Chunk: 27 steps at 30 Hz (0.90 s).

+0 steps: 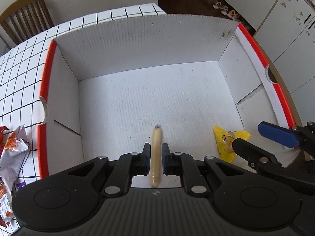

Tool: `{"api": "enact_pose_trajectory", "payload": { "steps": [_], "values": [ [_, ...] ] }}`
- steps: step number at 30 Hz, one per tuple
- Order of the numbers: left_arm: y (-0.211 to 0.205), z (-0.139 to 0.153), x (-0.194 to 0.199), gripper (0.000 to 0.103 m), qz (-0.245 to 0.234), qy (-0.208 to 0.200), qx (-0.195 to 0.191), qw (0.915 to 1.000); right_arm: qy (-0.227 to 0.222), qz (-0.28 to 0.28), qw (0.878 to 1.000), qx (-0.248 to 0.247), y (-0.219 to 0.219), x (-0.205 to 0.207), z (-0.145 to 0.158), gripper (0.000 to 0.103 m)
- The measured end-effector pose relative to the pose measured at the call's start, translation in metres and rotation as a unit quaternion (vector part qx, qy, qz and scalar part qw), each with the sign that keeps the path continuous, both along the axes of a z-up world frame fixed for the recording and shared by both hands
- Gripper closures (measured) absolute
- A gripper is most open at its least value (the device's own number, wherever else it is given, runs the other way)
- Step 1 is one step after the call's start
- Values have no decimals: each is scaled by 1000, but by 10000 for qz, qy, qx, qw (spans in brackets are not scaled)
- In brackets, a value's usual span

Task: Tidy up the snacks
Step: 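Open both tools to drop the stick and yellow bag into the box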

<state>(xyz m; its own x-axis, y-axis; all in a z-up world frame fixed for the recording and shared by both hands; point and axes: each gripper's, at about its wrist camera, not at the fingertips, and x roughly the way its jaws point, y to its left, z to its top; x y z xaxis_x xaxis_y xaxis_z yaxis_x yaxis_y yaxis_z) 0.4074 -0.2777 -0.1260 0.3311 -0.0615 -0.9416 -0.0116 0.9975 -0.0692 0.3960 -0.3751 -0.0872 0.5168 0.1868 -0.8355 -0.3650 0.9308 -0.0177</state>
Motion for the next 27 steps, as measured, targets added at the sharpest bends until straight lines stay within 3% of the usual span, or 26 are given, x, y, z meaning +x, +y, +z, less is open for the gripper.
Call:
{"api": "enact_pose_trajectory", "payload": {
  "steps": [7,27],
  "values": [
    [3,16,-13,91,26,-220,35,9997,-211,-27,9997,89,-3,-11,17,53],
    [34,69,-64,91,133,-1055,-276,9939,-784,-77,9965,288,0,-52,58,41]
  ]
}}
